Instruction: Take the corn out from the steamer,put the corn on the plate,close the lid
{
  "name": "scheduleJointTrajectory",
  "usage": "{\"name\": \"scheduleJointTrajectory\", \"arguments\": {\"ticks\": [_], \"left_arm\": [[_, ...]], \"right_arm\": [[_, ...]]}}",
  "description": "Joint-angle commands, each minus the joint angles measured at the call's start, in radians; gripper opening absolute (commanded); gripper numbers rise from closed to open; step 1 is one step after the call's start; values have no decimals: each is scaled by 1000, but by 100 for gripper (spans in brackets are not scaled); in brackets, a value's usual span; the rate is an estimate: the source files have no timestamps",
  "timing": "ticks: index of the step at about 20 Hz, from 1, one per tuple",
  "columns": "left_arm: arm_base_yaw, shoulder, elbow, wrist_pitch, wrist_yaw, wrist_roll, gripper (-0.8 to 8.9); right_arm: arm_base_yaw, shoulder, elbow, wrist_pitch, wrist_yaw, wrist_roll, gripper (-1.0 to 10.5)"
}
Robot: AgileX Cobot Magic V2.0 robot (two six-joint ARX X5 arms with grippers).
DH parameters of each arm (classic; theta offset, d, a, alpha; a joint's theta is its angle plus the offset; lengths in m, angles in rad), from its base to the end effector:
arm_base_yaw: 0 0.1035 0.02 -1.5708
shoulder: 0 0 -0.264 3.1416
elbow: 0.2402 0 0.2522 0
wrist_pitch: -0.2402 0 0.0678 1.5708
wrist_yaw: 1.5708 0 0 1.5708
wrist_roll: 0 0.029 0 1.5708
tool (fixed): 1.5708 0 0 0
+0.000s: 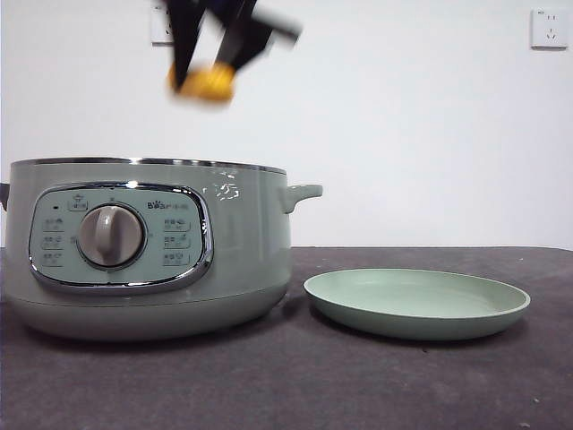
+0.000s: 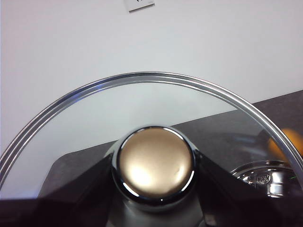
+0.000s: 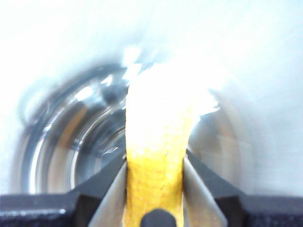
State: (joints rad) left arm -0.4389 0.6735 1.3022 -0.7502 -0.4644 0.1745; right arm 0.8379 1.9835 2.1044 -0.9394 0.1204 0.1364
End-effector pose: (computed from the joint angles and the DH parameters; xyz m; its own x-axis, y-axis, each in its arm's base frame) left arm 0.0685 -0.0178 0.4494 0.9937 0.0283 -0.1084 -0.0031 0.9742 0.2258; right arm 0.2888 0.3156 0.3639 0.5431 0.4238 -0.7248 -0.6102 0.7922 0.0060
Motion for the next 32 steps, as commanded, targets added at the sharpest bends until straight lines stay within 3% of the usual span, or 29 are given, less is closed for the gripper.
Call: {"name": "scheduleJointTrajectory", "arguments": {"ticks": [1,4,7,11,15,20,23,32], "left_arm": [[0,9,14,77,18,10,-9],[0,50,14,99,82,1,-9],[0,93,14,111,153,-25,-9],[0,130,14,138,242,-64,-9],[0,153,14,150,286,-71,-9],[0,164,14,148,286,-72,-9],[0,164,14,147,286,-72,-9],[0,169,14,146,286,-72,-9]], "right_arm": [[-28,-76,-5,-108,21,-72,-12],[-102,-183,-5,-287,47,-89,-12],[-188,-223,-9,-411,98,-40,-12],[-247,-224,-106,-417,97,-32,-12],[-256,-224,-350,-264,94,-17,-12],[-259,-224,-669,55,90,-2,-12],[-284,-217,-793,202,46,2,-12],[-365,-145,-842,296,-69,-15,-12]]}}
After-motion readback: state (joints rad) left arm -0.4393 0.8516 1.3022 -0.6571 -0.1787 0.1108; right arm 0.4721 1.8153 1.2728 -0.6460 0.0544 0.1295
